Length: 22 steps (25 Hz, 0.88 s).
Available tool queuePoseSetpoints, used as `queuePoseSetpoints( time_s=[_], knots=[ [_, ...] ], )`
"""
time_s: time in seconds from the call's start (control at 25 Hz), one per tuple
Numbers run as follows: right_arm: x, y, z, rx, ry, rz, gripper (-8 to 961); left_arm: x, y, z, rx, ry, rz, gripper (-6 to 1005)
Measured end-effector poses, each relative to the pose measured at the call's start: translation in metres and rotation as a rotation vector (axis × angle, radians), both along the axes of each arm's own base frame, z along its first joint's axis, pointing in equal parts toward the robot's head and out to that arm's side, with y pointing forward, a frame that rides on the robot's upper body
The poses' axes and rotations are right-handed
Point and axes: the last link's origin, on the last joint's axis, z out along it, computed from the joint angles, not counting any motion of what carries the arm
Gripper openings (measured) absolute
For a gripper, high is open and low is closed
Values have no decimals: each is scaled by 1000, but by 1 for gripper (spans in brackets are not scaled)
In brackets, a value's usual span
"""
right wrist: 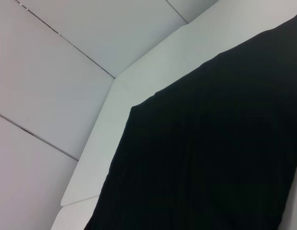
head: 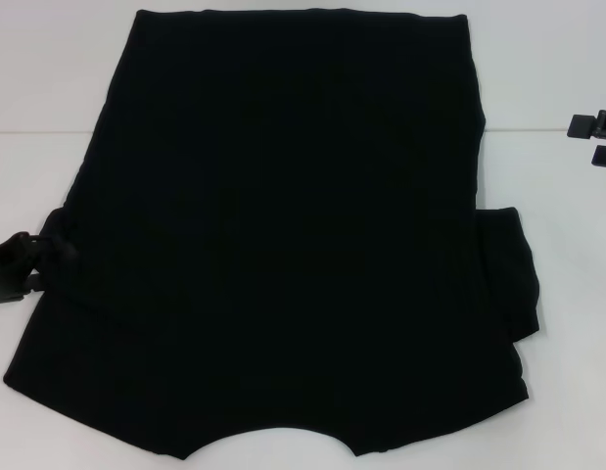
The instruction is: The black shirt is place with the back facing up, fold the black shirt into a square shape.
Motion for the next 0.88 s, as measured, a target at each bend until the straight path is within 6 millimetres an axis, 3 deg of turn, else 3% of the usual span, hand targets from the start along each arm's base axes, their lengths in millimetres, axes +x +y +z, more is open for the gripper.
queuePoseSetpoints(
  time_s=[0.56,0.88],
  knots=[
    [1,0,0,2,1,-2,836,22,20,-11,25,-52,-72,645],
    [1,-1,0,2,1,-3,833,44,34,-27,-16,-75,-129,645]
  ],
)
